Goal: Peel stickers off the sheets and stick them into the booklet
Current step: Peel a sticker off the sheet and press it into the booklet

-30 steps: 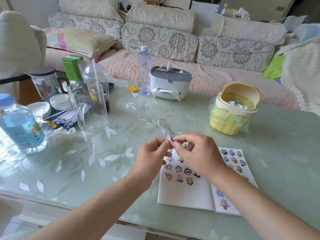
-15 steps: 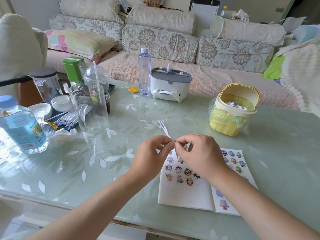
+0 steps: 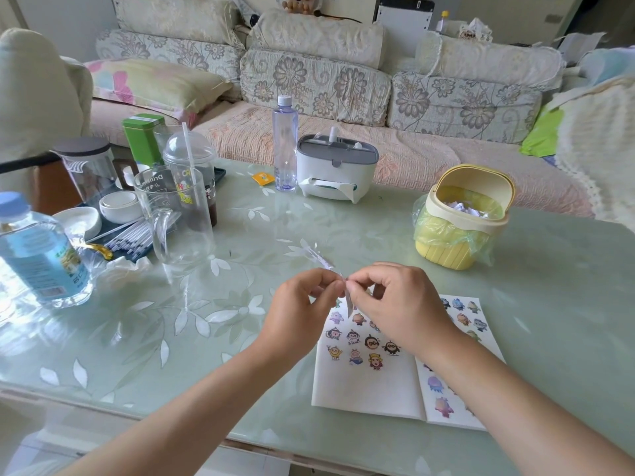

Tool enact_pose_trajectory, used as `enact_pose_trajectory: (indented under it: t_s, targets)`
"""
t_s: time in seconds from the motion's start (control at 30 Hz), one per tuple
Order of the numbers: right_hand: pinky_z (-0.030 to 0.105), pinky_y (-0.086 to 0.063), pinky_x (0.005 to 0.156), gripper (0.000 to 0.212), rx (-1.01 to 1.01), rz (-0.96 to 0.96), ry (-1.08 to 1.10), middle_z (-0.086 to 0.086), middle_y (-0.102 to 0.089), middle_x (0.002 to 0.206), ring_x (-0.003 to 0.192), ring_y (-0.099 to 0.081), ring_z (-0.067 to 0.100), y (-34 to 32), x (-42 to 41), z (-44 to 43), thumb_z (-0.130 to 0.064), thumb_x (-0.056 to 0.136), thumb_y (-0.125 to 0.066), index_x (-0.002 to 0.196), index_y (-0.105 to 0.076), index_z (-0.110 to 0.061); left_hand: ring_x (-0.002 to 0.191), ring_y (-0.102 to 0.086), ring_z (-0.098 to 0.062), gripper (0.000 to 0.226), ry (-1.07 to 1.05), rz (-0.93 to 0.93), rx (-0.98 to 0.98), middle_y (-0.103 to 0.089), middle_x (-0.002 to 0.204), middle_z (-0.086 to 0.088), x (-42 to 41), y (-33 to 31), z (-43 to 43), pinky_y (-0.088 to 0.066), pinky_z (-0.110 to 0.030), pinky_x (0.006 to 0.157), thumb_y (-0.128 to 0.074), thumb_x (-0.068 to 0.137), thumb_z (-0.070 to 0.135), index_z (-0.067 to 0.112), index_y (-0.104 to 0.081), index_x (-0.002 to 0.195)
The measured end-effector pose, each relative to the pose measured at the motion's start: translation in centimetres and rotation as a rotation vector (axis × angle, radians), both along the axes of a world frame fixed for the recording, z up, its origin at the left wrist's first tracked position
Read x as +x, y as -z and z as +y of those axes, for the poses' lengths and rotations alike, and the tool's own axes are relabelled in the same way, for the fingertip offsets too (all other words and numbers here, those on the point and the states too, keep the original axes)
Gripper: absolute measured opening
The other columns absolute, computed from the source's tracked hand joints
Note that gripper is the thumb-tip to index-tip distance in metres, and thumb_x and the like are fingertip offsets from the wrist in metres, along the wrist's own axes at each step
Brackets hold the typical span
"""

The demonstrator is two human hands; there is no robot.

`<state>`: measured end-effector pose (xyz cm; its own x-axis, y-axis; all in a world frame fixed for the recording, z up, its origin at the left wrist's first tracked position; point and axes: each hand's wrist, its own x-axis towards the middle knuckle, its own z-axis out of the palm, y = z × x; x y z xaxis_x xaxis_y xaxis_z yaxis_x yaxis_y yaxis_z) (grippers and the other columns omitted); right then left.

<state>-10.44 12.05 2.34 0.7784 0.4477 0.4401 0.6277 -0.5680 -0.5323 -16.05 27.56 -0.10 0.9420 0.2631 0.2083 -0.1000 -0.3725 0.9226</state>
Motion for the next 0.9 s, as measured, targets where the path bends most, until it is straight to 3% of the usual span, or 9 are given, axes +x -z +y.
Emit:
enact_pose_trajectory:
  t_s: [0.2, 0.3, 0.37, 0.47, 0.6, 0.7, 0.8, 0.9]
  targets:
    - [0.027, -0.052, 0.061, 0.013, -0.017, -0.074, 0.051, -0.016, -0.065, 0.066, 0.057, -0.059, 0.004, 0.1, -0.4, 0.3, -0.029, 0.085, -0.067, 0.073, -0.071, -0.028, 0.065, -0.054, 0.004, 0.024, -0.007, 0.0, 0.009, -0.063, 0.067, 0.028, -0.2, -0.2, -0.3, -0.04, -0.013, 0.06, -0.063, 0.095, 0.023, 0.033, -0.066, 0.074]
    - [0.022, -0.048, 0.057, 0.013, -0.028, -0.132, 0.08, -0.016, -0.064, 0.066, 0.054, -0.054, 0.0, 0.1, -0.6, 0.3, -0.03, 0.084, -0.067, 0.072, -0.069, -0.028, 0.075, -0.061, -0.004, 0.023, 0.01, 0.007, -0.054, -0.067, 0.074, 0.021, -0.1, -0.3, -0.5, -0.057, -0.034, 0.071, -0.062, 0.095, 0.022, 0.033, -0.067, 0.076]
    - [0.017, -0.042, 0.053, 0.012, -0.031, -0.17, 0.095, -0.016, -0.064, 0.067, 0.052, -0.05, -0.003, 0.2, -0.6, 0.3, -0.031, 0.083, -0.066, 0.071, -0.069, -0.028, 0.079, -0.065, -0.011, 0.02, 0.019, 0.015, -0.103, -0.07, 0.079, 0.013, -0.1, -0.3, -0.7, -0.059, -0.047, 0.073, -0.062, 0.095, 0.021, 0.029, -0.069, 0.078]
    - [0.008, -0.028, 0.051, 0.012, -0.031, -0.285, 0.123, -0.015, -0.062, 0.068, 0.05, -0.042, -0.001, 0.3, -0.7, 0.5, -0.03, 0.083, -0.065, 0.071, -0.069, -0.028, 0.084, -0.07, -0.019, 0.017, 0.033, 0.034, -0.212, -0.073, 0.083, 0.003, -0.3, -0.5, -0.9, -0.061, -0.048, 0.075, -0.06, 0.096, 0.017, 0.02, -0.071, 0.083]
    - [0.025, -0.038, 0.042, 0.017, -0.05, -0.535, 0.093, -0.007, -0.062, 0.066, 0.051, -0.052, 0.014, 0.7, -0.3, 0.6, -0.026, 0.087, -0.062, 0.073, -0.071, -0.023, 0.086, -0.074, -0.016, 0.017, 0.052, 0.071, -0.407, -0.076, 0.087, -0.003, -0.4, -0.9, -1.1, -0.061, -0.044, 0.079, -0.059, 0.099, 0.017, 0.006, -0.07, 0.094]
    - [0.029, -0.04, 0.041, 0.017, -0.074, -0.628, 0.092, -0.006, -0.061, 0.066, 0.053, -0.056, 0.019, 0.9, -0.1, 0.7, -0.024, 0.089, -0.063, 0.074, -0.072, -0.021, 0.083, -0.074, -0.016, 0.02, 0.045, 0.07, -0.48, -0.076, 0.084, -0.004, -0.4, -1.0, -1.1, -0.062, -0.041, 0.076, -0.058, 0.1, 0.019, 0.004, -0.069, 0.093]
    - [0.027, -0.041, 0.042, 0.015, -0.028, -0.542, 0.104, -0.007, -0.063, 0.068, 0.052, -0.053, 0.014, 0.9, -0.4, 1.0, -0.026, 0.089, -0.064, 0.078, -0.074, -0.023, 0.08, -0.073, -0.016, 0.021, 0.054, 0.072, -0.544, -0.073, 0.082, -0.004, -0.4, -1.0, -1.1, -0.061, -0.04, 0.073, -0.055, 0.102, 0.018, 0.004, -0.066, 0.091]
    - [0.024, -0.045, 0.049, 0.017, 0.038, -0.311, 0.062, -0.013, -0.068, 0.074, 0.053, -0.048, 0.003, 0.7, -0.6, 0.8, -0.035, 0.089, -0.062, 0.087, -0.077, -0.029, 0.081, -0.073, -0.018, 0.024, 0.055, 0.075, -0.581, -0.072, 0.085, -0.008, -0.4, -0.7, -0.9, -0.061, -0.039, 0.072, -0.055, 0.102, 0.021, 0.002, -0.066, 0.092]
